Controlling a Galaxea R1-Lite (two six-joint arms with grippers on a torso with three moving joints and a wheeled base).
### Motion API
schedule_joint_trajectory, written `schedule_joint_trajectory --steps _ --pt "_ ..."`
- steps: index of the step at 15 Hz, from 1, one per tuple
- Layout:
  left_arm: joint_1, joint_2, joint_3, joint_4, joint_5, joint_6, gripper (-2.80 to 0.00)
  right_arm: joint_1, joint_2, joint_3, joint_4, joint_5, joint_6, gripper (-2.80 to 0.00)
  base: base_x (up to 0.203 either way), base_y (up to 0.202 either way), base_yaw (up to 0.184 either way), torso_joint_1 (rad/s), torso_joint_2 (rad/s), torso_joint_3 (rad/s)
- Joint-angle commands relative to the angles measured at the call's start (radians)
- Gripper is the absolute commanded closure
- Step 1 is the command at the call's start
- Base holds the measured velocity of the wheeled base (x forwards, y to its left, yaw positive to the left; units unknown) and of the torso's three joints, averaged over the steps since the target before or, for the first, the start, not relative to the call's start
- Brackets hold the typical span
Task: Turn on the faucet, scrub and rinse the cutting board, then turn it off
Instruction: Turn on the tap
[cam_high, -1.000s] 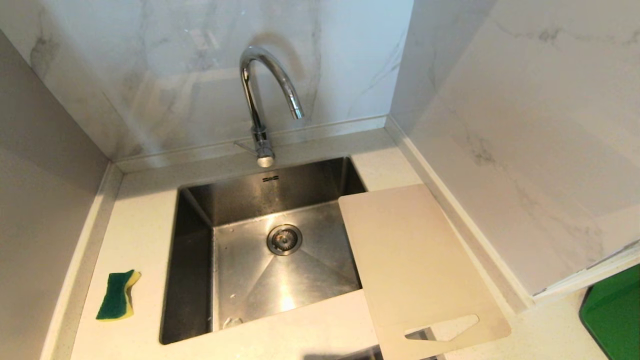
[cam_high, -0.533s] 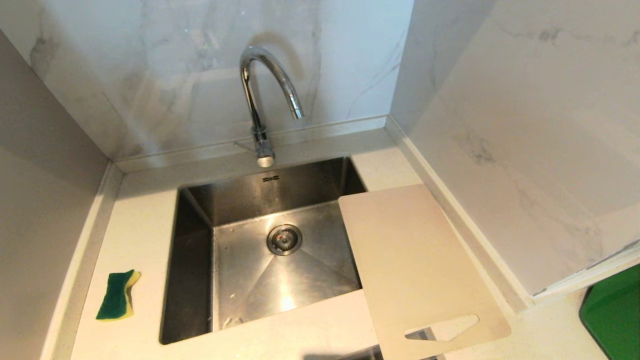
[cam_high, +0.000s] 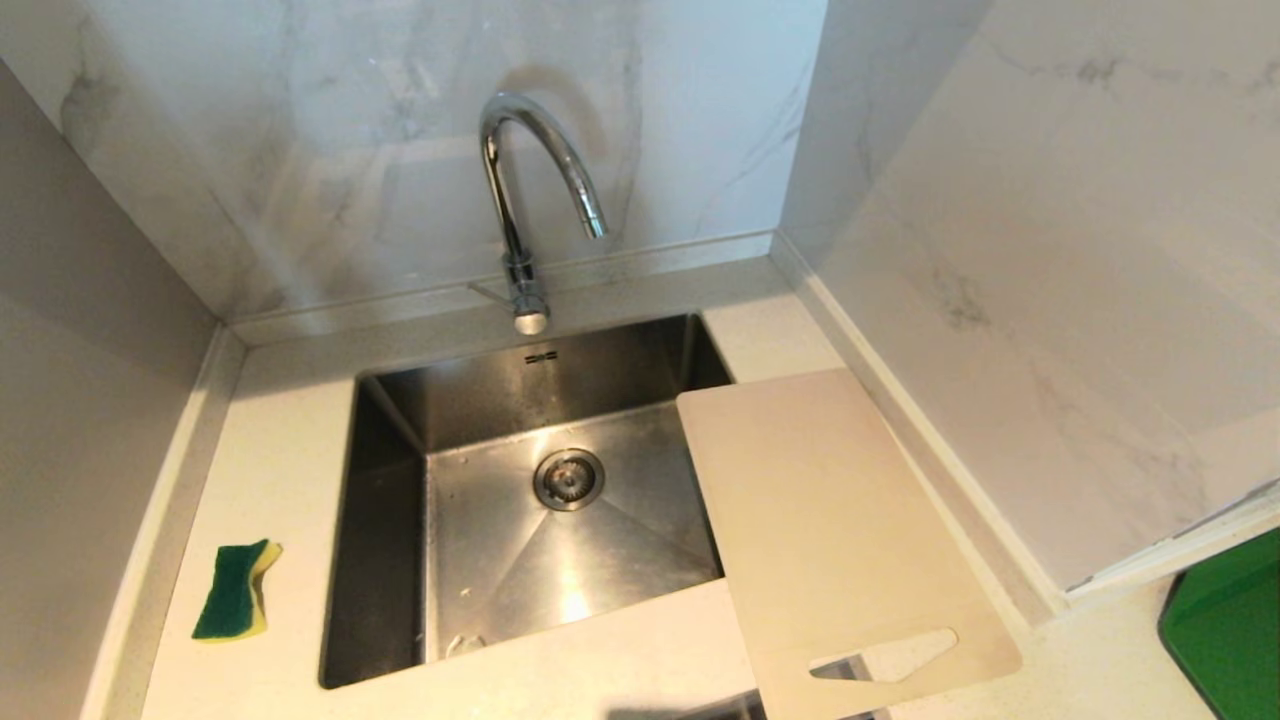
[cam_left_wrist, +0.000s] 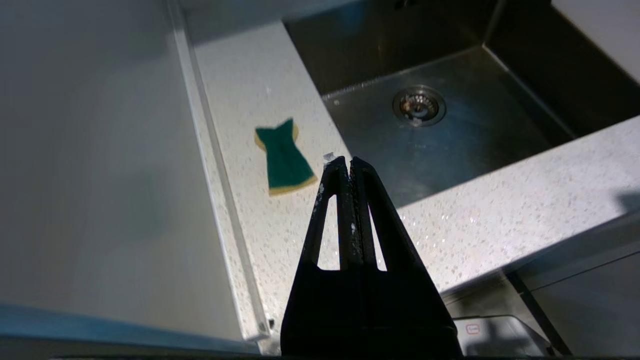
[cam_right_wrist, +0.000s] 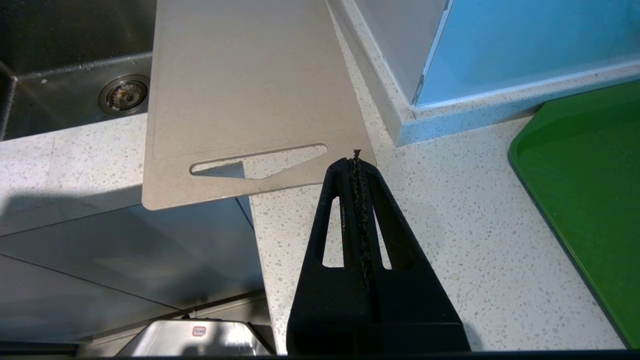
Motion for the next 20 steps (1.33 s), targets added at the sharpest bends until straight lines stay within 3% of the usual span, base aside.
schedule_joint_trajectory --steps 1,5,7,13,17,20 --pt "-0.003 0.16 -0.176 0.035 -0.01 0.024 0.0 0.0 0.0 0.002 0.0 0.0 0.0 0.0 0.0 0.0 0.0 0.0 0.0 0.0" --pt "-0.004 0.433 -0.486 0.114 -0.153 0.075 0.0 0.0 0.0 0.002 0.0 0.0 0.0 0.0 0.0 0.0 0.0 0.0 0.0 0.0" --pt "-0.001 0.561 -0.621 0.144 -0.188 0.097 0.0 0.0 0.0 0.002 0.0 0.0 0.0 0.0 0.0 0.0 0.0 0.0 0.0 0.0" --pt "0.034 0.917 -1.068 0.2 -0.204 0.113 0.0 0.0 0.0 0.002 0.0 0.0 0.0 0.0 0.0 0.0 0.0 0.0 0.0 0.0" --pt "0.021 1.1 -1.219 0.225 -0.204 0.123 0.0 0.0 0.0 0.002 0.0 0.0 0.0 0.0 0.0 0.0 0.0 0.0 0.0 0.0" --pt "-0.032 1.23 -1.334 0.305 -0.194 0.123 0.0 0.0 0.0 0.002 0.0 0.0 0.0 0.0 0.0 0.0 0.0 0.0 0.0 0.0"
